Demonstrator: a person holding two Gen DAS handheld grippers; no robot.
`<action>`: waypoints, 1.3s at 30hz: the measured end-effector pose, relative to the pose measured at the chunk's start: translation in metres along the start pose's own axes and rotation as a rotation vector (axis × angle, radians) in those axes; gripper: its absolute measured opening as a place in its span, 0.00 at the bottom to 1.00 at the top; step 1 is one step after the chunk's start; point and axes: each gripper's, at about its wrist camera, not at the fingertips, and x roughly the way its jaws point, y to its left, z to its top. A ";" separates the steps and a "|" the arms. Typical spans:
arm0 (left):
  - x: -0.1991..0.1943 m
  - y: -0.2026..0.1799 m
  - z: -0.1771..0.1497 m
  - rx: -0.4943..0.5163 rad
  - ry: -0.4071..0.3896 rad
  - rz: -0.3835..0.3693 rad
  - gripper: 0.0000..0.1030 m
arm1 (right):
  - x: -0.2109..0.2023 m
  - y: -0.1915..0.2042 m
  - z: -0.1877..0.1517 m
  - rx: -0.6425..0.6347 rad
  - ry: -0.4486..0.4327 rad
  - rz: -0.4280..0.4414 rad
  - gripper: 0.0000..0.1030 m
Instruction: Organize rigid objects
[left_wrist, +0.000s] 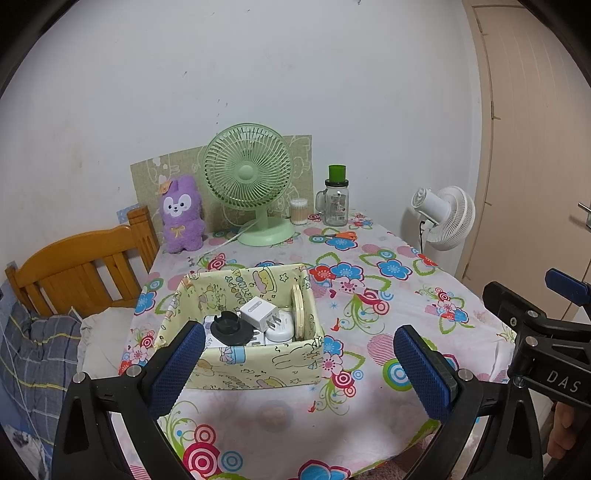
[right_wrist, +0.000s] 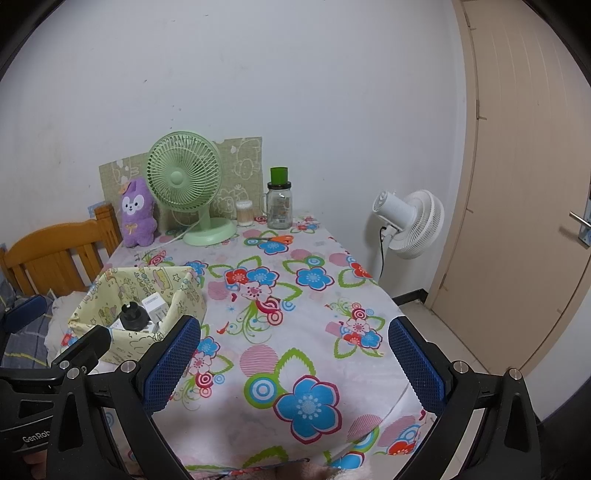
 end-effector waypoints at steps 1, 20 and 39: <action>0.000 0.000 0.000 0.000 0.000 0.000 1.00 | 0.000 0.000 0.000 0.000 0.000 0.000 1.00; 0.001 0.002 0.002 -0.005 0.001 0.002 1.00 | 0.002 0.003 0.002 0.002 0.000 0.004 1.00; 0.003 0.004 0.002 -0.009 0.005 -0.002 1.00 | 0.005 0.004 0.003 0.002 -0.001 0.000 1.00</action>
